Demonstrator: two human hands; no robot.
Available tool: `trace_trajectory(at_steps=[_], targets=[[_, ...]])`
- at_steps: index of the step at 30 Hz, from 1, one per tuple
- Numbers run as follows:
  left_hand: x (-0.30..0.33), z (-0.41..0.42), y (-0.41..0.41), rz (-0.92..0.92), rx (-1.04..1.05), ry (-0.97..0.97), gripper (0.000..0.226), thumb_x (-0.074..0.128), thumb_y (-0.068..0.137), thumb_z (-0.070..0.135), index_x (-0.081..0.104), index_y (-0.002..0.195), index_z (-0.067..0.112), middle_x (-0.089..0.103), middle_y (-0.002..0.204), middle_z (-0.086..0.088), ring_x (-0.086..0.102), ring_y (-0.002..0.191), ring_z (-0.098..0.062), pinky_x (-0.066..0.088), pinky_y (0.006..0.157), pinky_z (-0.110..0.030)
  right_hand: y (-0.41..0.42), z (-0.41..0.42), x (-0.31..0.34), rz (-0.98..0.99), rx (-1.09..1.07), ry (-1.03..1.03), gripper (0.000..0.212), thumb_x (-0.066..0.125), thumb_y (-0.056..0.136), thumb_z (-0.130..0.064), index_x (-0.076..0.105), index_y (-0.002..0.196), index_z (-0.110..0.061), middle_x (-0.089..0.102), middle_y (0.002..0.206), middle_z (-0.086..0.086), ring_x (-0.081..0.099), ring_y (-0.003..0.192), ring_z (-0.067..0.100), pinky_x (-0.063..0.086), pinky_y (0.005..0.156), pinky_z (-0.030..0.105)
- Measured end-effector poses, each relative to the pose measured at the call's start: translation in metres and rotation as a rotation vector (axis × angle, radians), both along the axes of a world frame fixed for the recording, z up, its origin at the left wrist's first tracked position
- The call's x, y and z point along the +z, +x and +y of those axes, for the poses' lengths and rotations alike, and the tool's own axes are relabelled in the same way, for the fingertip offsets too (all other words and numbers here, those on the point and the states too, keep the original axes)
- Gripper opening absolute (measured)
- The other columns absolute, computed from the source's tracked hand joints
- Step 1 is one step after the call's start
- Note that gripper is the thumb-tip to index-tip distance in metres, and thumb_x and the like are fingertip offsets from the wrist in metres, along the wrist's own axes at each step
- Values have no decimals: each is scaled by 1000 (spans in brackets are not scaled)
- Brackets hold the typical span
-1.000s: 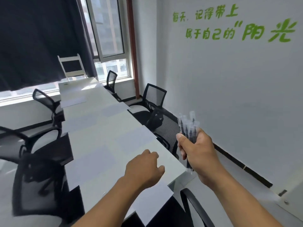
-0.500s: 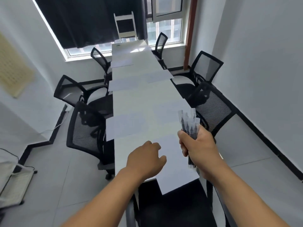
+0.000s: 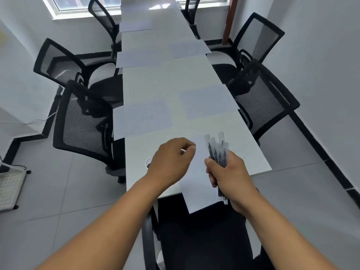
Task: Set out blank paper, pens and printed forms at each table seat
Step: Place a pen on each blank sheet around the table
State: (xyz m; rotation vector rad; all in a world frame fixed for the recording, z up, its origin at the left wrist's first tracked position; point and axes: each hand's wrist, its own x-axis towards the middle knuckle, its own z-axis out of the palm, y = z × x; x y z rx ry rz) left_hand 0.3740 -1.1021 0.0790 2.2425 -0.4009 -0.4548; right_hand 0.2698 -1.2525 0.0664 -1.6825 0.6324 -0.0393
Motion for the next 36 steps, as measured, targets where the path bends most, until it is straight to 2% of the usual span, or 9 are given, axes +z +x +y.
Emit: trace_trajectory(at_steps=[5,12,16,19,22,28,31,36], targets=[[-20,-15,14,143,89,-230,24,65,106,34,82,98,19,80,93,9,75,94,-17,62,93,-46,8,-2,-24,31,-12,53,5,65,106,-19,64,108,-14,67,74,1,57,60,16,53,60,33],[-48,-18,28,264,89,-312,15,76,102,30,84,93,22,81,90,10,75,86,-15,62,85,-31,15,-2,-53,67,9,77,4,65,106,-19,65,110,-19,69,76,1,59,61,17,54,61,34],[-65,-16,33,319,78,-307,17,76,102,29,84,92,17,80,85,6,70,74,-6,58,71,-19,20,0,-67,85,36,103,6,65,106,-20,66,112,-22,70,78,2,59,61,17,54,63,34],[-76,-17,34,363,100,-310,20,76,102,30,83,92,14,78,80,7,70,72,-5,54,67,-16,21,2,-75,89,36,139,9,66,106,-19,68,114,-24,73,81,3,62,63,18,56,65,35],[-85,-19,34,382,125,-293,22,75,104,30,82,93,11,78,80,8,72,71,-6,54,66,-17,19,1,-81,112,23,158,11,67,106,-20,68,116,-25,78,88,6,68,66,17,60,68,36],[-95,-17,44,385,284,-316,22,71,104,19,80,92,3,77,81,7,70,63,-10,57,69,-28,11,-17,-94,152,-71,218,7,66,107,-17,67,109,-10,80,95,9,76,74,23,62,69,35],[-105,-15,53,423,357,-312,27,71,105,21,80,92,-1,75,80,4,68,60,-10,58,66,-31,5,-28,-105,173,-105,190,7,66,107,-16,67,108,-9,80,92,7,72,72,22,60,68,34],[-137,-20,61,482,366,-215,31,72,104,19,76,91,-8,75,86,-6,66,54,-12,59,64,-34,5,-32,-113,183,-96,168,6,66,106,-15,67,107,-9,78,89,6,65,67,18,56,65,34]])
